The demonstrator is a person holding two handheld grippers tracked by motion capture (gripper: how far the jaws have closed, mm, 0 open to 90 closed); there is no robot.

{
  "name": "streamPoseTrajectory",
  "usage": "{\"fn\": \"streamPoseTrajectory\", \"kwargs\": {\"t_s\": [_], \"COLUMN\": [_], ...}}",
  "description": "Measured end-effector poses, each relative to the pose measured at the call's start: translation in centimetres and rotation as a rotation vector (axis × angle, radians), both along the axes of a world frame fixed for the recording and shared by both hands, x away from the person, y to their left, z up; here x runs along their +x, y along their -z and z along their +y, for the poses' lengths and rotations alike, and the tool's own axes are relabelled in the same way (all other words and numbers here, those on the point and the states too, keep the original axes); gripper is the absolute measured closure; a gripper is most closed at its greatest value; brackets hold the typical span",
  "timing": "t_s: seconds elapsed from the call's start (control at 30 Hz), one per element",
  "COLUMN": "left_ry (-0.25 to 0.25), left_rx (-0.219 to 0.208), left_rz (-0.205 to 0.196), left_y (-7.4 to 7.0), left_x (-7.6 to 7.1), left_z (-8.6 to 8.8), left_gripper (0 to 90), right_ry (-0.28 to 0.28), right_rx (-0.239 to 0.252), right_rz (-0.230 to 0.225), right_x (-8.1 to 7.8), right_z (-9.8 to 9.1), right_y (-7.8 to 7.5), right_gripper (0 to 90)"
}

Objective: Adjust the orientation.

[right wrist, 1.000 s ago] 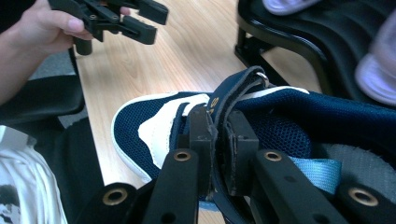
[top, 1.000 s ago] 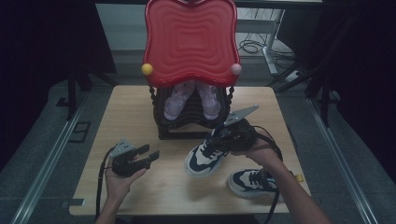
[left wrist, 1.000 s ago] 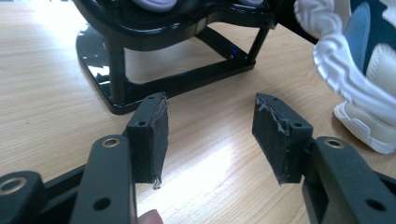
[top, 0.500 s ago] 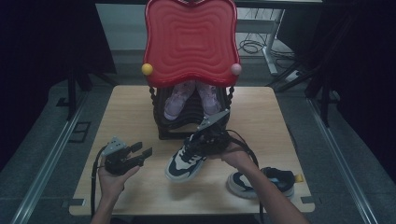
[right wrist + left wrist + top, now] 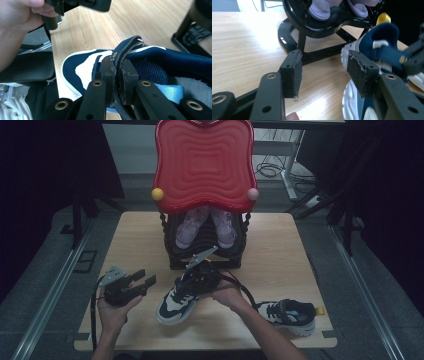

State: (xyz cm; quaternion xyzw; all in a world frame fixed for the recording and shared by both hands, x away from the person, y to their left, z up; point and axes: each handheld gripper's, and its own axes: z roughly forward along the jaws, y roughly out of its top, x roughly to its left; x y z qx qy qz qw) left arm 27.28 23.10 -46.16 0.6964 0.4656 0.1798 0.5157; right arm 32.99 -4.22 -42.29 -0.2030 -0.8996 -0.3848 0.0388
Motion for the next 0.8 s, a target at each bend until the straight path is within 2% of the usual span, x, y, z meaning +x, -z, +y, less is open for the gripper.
{"fn": "streamPoseTrajectory", "kwargs": {"t_s": [0.23,0.4,0.8], "left_ry": [0.004,0.006,0.005], "left_rx": [0.001,0.003,0.002], "left_rz": [0.001,0.003,0.005], "left_y": [0.0,0.1,0.2], "left_x": [0.0,0.0,0.1], "left_z": [-0.1,-0.2,-0.1], "left_gripper": [46.2,46.1,46.2], "right_ry": [-0.012,0.001,0.009], "right_rx": [-0.030,-0.054,-0.057], "right_rz": [0.005,-0.004,0.015], "right_x": [-0.7,-1.0,-1.0], "right_z": [1.4,2.3,3.2], "right_y": [1.1,2.1,3.2], "right_gripper": [83.2,83.1,82.3]}}
